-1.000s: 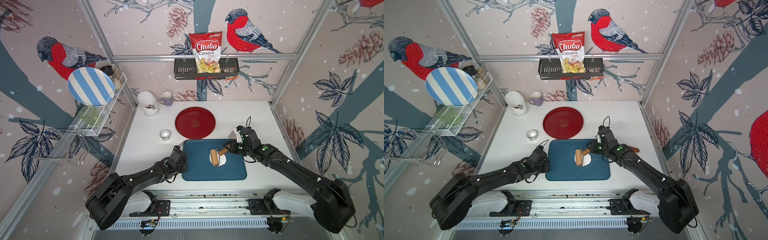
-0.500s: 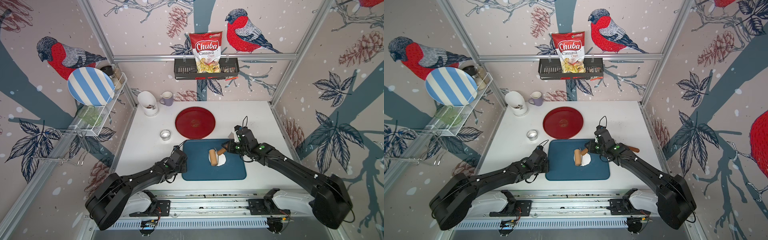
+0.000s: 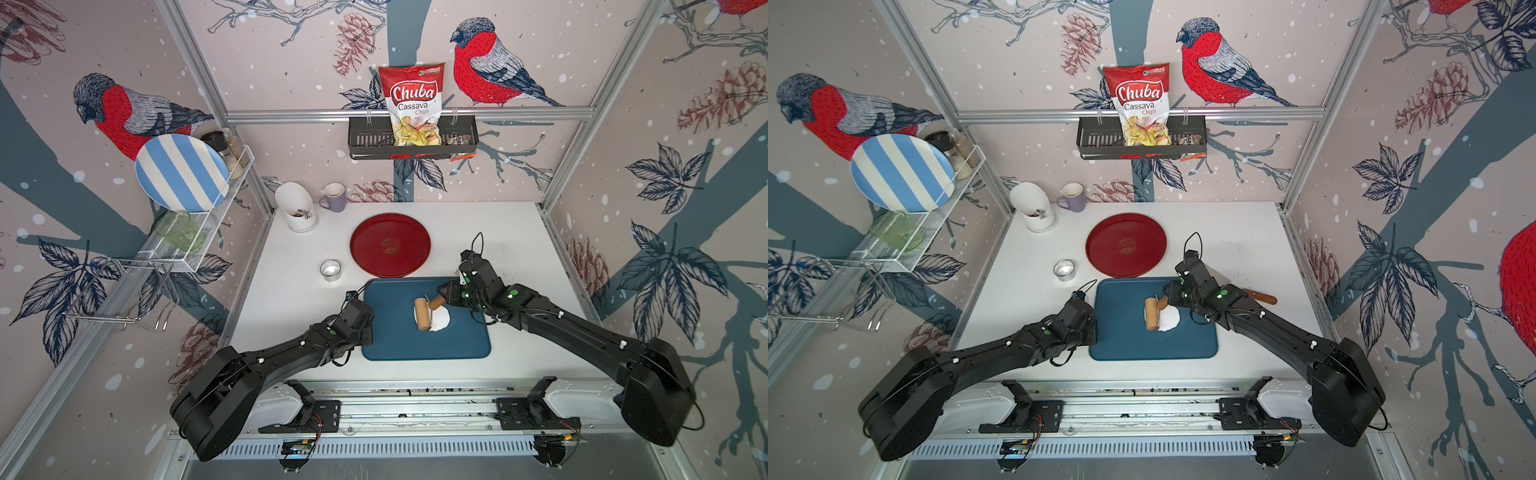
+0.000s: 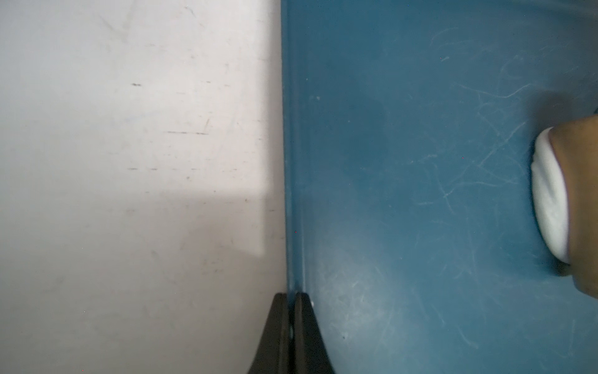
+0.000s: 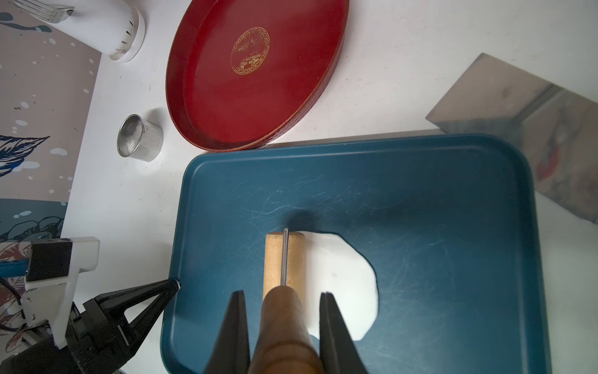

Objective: Roll out the dumpling wrappers from the dough
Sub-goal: Flatten out the dough on the work surface.

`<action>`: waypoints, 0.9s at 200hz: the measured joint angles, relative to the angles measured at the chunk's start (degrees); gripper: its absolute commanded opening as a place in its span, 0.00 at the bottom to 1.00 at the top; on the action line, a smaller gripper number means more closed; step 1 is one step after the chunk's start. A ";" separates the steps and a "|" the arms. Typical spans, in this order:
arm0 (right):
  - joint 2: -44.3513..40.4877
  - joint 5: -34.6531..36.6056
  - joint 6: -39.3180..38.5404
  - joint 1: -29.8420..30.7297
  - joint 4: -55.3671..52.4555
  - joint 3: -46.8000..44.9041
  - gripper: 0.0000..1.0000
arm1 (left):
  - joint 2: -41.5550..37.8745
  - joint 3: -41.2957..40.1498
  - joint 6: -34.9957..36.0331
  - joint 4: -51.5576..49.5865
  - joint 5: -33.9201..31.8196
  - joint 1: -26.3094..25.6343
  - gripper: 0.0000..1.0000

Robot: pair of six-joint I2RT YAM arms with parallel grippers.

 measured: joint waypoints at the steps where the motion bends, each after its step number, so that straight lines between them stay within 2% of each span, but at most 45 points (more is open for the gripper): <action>1: 0.02 0.04 0.00 0.07 0.00 0.04 0.00 | 0.00 0.00 0.00 0.00 0.00 0.00 0.00; 118: 1.36 4.15 1.62 2.93 -1.22 2.27 0.00 | -0.15 0.00 -0.11 -0.35 -0.68 0.00 0.00; 180: -8.72 -4.17 0.98 -6.95 -2.69 -1.11 0.00 | -0.44 -0.42 -0.13 0.17 -0.76 0.00 0.00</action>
